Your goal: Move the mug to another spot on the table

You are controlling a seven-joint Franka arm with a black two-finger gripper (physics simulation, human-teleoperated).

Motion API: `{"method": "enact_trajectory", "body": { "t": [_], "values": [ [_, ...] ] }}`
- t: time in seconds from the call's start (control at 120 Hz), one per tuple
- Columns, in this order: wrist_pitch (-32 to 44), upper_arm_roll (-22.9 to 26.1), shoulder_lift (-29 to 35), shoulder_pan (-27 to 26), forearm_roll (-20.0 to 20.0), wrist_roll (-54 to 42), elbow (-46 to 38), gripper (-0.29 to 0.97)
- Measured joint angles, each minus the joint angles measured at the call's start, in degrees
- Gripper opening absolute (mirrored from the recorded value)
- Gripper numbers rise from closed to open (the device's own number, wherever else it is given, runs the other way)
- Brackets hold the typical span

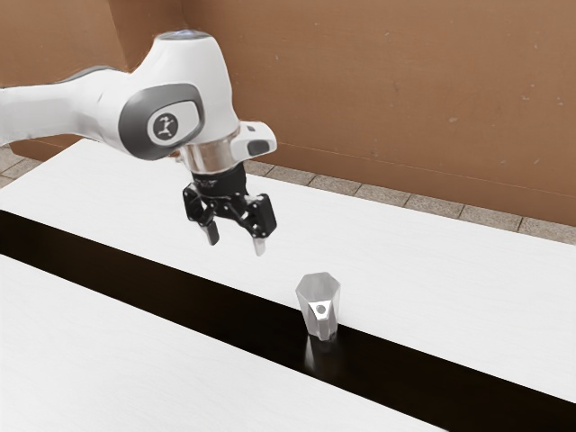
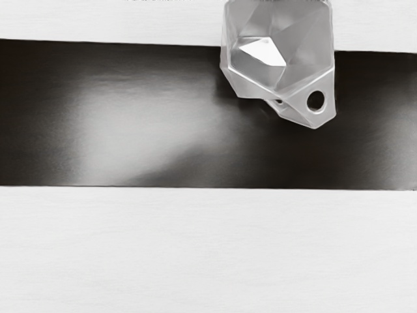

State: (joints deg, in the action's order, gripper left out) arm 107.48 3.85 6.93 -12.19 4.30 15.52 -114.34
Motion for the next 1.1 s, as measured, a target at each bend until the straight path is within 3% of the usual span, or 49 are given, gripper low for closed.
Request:
{"method": "enact_trajectory", "body": {
  "t": [0.225, 0.558, 0.808, 1.1],
  "values": [
    [7.18, 0.19, -6.57, -4.04, 2.33, 8.44, 0.59, 0.66],
    [13.94, 0.16, -18.70, -13.08, 2.55, 23.18, 6.77, 0.66],
    [18.19, -1.59, -25.63, -12.75, 1.91, 33.57, 9.88, 0.66],
    [20.03, -3.88, -27.13, -12.50, -0.25, 41.45, 7.42, 0.65]
  ]
}}
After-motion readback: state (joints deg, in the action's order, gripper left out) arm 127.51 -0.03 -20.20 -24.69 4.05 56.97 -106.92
